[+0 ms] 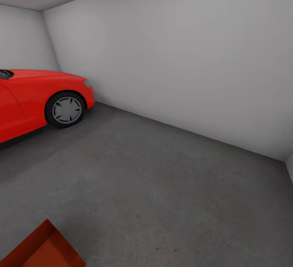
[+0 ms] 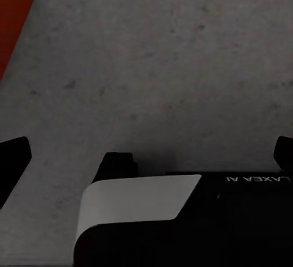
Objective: Move the two storage containers from the living room to the garage. In the garage, place one container on the floor and stack the other container on top of it (either order is fine).
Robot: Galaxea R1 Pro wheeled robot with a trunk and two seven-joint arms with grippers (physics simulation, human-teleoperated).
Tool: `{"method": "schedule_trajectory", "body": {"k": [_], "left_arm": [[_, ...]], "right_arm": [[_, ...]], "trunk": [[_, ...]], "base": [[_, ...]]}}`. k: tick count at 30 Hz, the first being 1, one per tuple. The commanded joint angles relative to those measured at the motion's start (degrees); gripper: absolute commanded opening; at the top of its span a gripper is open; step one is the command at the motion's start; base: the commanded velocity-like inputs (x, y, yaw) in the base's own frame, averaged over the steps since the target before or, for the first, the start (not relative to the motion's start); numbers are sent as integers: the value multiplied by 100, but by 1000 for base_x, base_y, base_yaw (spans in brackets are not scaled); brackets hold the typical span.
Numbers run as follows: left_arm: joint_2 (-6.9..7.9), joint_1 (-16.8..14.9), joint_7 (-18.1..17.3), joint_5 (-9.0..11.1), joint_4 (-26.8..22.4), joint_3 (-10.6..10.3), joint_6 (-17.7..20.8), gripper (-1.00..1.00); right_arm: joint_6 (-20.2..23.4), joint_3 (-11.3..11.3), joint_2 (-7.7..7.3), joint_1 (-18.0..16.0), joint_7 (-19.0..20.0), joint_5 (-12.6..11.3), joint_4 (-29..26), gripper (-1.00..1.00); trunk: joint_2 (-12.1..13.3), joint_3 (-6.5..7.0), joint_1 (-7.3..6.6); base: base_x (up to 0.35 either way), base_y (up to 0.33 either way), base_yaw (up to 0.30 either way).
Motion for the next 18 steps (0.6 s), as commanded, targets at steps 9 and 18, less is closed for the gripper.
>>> {"method": "schedule_trajectory", "body": {"k": [9,18], "left_arm": [[24,151,20,45,56,-54,-2,100],[33,177,14,42,388,-49,-15,100]], "right_arm": [[-19,-35,-13,177,18,-43,46,100],[-17,-31,-29,296,17,-40,53,100]], "trunk": [[359,159,-199],[720,320,-396]], "base": [[0,0,-4],[0,0,0]]}}
